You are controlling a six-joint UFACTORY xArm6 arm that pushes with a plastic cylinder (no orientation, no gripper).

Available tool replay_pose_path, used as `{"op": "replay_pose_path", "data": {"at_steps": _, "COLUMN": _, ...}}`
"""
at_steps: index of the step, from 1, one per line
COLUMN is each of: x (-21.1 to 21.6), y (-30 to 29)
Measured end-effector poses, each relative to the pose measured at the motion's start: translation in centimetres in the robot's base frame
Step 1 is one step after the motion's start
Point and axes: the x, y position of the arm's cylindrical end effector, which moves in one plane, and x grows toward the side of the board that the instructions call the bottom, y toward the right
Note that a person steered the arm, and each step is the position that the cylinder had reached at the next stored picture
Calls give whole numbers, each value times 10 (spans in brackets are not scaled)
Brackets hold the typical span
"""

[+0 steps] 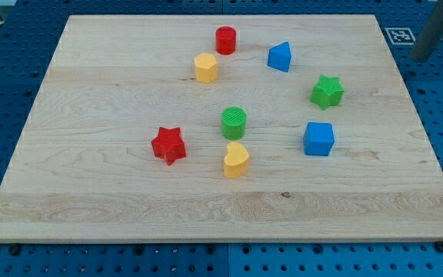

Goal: Push the yellow hexagon to the blue cube

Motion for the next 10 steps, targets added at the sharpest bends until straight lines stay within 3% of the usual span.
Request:
{"op": "replay_pose_path", "data": {"at_steps": 4, "x": 11, "y": 0}}
{"op": "replay_pose_path", "data": {"at_steps": 6, "x": 129, "y": 0}}
{"op": "replay_pose_path", "data": {"at_steps": 8, "x": 248, "y": -38}}
{"op": "replay_pose_path", "data": {"at_steps": 9, "x": 285, "y": -83}}
{"op": "replay_pose_path", "data": {"at_steps": 10, "x": 291, "y": -152}}
